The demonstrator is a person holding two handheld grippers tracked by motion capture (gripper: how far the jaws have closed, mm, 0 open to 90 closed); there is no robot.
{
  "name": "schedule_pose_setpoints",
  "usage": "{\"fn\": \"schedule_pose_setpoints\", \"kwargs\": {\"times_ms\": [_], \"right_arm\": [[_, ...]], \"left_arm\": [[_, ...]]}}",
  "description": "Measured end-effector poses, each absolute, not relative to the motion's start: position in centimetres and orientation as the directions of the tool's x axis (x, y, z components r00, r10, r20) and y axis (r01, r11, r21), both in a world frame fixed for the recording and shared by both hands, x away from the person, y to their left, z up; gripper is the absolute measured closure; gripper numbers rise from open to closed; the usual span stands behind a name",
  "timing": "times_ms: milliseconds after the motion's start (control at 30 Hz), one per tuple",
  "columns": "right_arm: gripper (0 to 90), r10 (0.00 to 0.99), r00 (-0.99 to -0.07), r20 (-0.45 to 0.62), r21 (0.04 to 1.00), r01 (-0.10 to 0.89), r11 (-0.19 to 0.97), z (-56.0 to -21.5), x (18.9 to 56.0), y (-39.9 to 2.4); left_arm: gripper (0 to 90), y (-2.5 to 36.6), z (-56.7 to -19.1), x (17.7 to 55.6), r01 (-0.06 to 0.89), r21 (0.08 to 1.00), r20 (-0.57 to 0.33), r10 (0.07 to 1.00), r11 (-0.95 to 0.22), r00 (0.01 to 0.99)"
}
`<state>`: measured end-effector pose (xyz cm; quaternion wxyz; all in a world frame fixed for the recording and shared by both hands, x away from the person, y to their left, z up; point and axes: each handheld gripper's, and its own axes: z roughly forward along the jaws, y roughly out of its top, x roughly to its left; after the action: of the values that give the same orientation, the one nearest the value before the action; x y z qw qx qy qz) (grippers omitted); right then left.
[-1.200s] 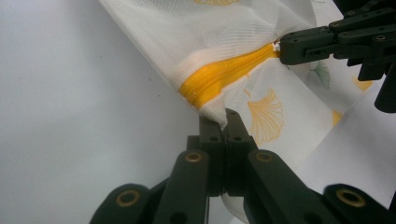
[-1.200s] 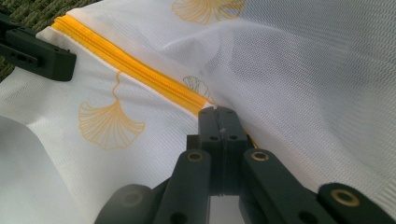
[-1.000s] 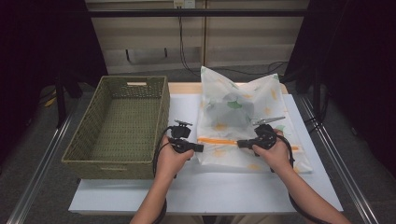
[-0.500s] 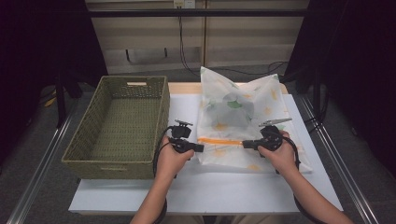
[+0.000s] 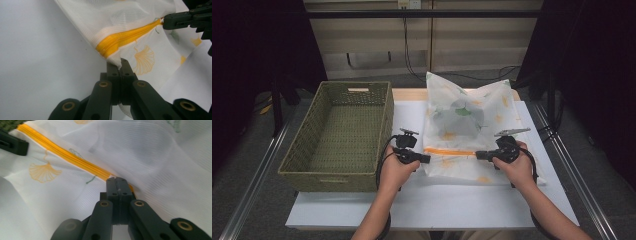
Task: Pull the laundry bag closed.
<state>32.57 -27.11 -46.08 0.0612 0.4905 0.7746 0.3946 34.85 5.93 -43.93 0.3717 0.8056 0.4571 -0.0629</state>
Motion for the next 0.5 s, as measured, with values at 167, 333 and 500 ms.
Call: {"fn": "schedule_pose_setpoints", "kwargs": {"times_ms": [167,333,500], "right_arm": [[90.0,0.809,-0.5,0.309,0.667,0.72,0.191,-46.3,32.5,-27.6],[90.0,0.818,-0.488,0.305,0.663,0.725,0.185,-46.4,32.3,-28.4],[90.0,0.827,-0.475,0.301,0.661,0.729,0.178,-46.3,32.1,-28.8]], "left_arm": [[89.5,6.0,-44.0,34.9,0.788,0.537,-0.449,0.689,-0.299,0.568],[89.4,6.0,-44.0,34.9,0.785,0.539,-0.443,0.69,-0.305,0.572],[89.4,6.0,-43.9,34.9,0.791,0.537,-0.451,0.692,-0.293,0.563]]}}
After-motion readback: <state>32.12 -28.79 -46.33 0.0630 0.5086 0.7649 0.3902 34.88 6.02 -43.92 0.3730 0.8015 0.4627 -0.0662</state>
